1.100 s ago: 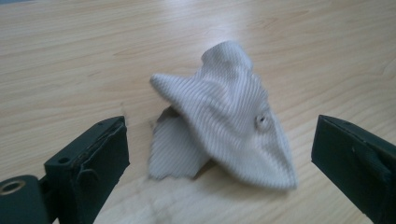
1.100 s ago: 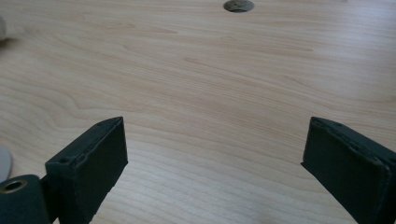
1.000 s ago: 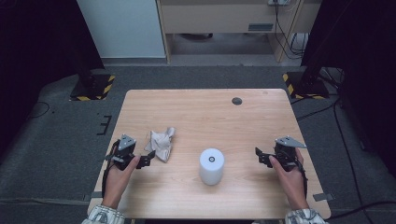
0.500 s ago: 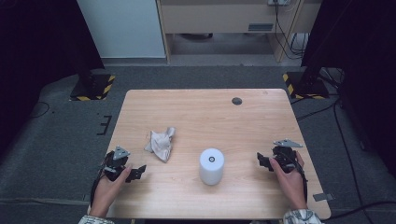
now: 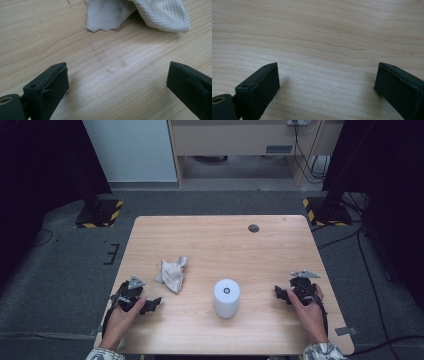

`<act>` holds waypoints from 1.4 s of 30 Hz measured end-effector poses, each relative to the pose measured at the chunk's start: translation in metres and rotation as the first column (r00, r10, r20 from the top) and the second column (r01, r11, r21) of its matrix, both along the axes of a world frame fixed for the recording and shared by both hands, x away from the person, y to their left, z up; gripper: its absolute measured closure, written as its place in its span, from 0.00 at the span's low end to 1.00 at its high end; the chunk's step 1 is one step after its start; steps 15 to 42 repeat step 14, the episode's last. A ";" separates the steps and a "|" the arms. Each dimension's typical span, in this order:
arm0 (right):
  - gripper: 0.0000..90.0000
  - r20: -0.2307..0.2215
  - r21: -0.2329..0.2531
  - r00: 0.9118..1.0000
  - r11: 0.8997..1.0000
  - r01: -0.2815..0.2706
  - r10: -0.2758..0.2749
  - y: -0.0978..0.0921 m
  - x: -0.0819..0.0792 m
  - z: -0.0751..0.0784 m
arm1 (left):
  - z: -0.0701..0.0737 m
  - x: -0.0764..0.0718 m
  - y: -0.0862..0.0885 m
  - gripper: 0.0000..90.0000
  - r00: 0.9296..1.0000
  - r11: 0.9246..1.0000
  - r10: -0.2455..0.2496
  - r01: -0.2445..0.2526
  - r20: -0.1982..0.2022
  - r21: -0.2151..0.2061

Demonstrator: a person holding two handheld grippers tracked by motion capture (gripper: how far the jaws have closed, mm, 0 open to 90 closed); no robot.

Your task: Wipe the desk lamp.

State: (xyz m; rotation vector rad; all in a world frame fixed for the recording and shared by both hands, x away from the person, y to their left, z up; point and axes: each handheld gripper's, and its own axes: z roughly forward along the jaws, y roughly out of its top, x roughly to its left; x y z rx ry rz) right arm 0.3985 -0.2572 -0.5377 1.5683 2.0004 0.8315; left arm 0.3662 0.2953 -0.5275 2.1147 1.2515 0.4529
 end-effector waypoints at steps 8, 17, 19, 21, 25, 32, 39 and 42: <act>0.03 0.013 -0.012 1.000 1.000 -0.008 0.008 0.008 0.001 -0.002 | -0.006 0.004 -0.006 0.00 1.000 1.000 -0.007 0.006 0.014 0.016; 0.03 0.011 -0.011 1.000 1.000 -0.002 0.002 0.010 0.000 -0.002 | -0.009 0.004 -0.005 0.00 0.999 1.000 -0.004 0.004 0.041 0.006; 0.03 0.011 -0.011 1.000 1.000 -0.002 0.002 0.010 0.000 -0.002 | -0.009 0.004 -0.005 0.00 0.999 1.000 -0.004 0.004 0.041 0.006; 0.03 0.011 -0.011 1.000 1.000 -0.002 0.002 0.010 0.000 -0.002 | -0.009 0.004 -0.005 0.00 0.999 1.000 -0.004 0.004 0.041 0.006; 0.03 0.011 -0.011 1.000 1.000 -0.002 0.002 0.010 0.000 -0.002 | -0.009 0.004 -0.005 0.00 0.999 1.000 -0.004 0.004 0.041 0.006; 0.03 0.011 -0.011 1.000 1.000 -0.002 0.002 0.010 0.000 -0.002 | -0.009 0.004 -0.005 0.00 0.999 1.000 -0.004 0.004 0.041 0.006; 0.03 0.011 -0.011 1.000 1.000 -0.002 0.002 0.010 0.000 -0.002 | -0.009 0.004 -0.005 0.00 0.999 1.000 -0.004 0.004 0.041 0.006; 0.03 0.011 -0.011 1.000 1.000 -0.002 0.002 0.010 0.000 -0.002 | -0.009 0.004 -0.005 0.00 0.999 1.000 -0.004 0.004 0.041 0.006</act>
